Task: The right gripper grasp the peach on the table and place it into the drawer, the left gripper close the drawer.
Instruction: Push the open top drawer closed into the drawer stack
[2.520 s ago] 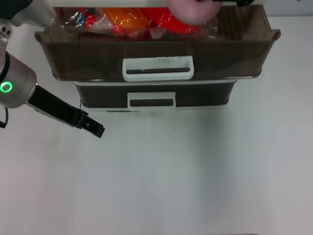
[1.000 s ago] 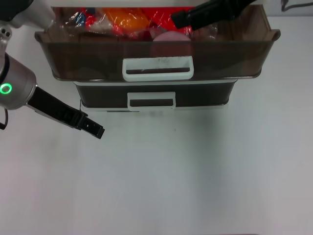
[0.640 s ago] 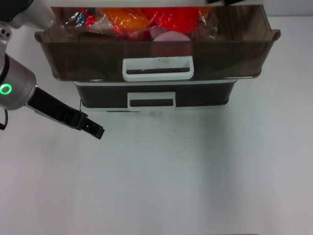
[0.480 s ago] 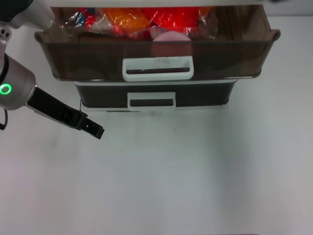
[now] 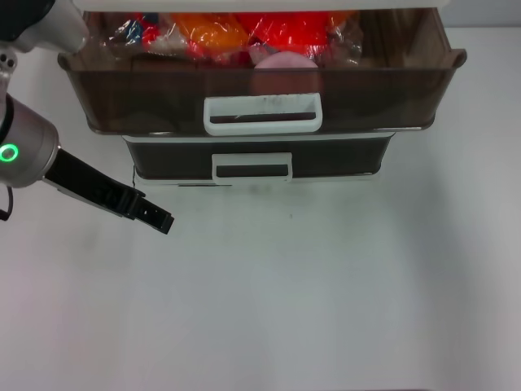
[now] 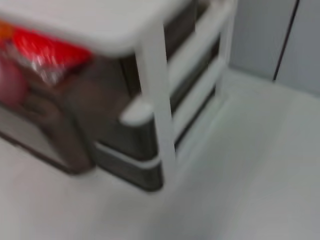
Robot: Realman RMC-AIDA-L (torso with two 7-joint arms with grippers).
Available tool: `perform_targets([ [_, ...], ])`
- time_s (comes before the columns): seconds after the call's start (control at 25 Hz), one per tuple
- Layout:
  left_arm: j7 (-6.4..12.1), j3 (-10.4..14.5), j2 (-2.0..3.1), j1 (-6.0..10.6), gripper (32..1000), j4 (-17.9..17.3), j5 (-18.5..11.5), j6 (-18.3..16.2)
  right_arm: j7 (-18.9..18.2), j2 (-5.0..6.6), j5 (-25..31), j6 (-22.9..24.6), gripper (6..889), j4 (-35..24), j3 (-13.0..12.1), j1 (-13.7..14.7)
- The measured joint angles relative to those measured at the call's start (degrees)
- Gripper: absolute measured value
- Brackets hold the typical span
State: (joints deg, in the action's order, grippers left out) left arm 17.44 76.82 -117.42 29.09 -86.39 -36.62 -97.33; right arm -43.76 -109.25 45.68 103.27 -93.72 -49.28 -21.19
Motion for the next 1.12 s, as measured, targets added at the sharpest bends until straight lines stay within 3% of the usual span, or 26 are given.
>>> perform_targets([
  [0.24,-0.13,0.0,0.04,-0.16,815,-0.2,-0.4,-0.2,-8.2,-3.95,-11.1,-5.5,775,18.0,0.0,-4.8],
  [0.44,-0.01,0.0,0.06,-0.41,815,-1.9,-0.4,-2.5,-11.6,-6.40,-16.5,-10.6,774,26.2,-0.2,-7.7],
  [0.64,0.34,0.0,0.13,-3.25,815,-9.9,-1.2,-5.7,-12.0,-6.71,-17.1,-12.0,775,28.0,-0.6,-8.4],
  [0.8,-0.05,0.0,0.07,-4.46,815,-16.6,-4.9,-9.7,-12.1,-6.78,-16.8,-12.1,775,28.1,-0.6,-8.6],
  [0.96,-0.28,1.0,-0.02,-3.72,815,-20.9,-10.0,-12.0,-12.3,-7.19,-16.8,-12.5,770,28.7,-0.7,-9.5],
  [1.12,0.05,3.8,-0.07,-1.15,815,-21.7,-13.0,-12.1,-12.8,-7.79,-16.8,-12.7,767,29.4,-0.7,-10.4],
])
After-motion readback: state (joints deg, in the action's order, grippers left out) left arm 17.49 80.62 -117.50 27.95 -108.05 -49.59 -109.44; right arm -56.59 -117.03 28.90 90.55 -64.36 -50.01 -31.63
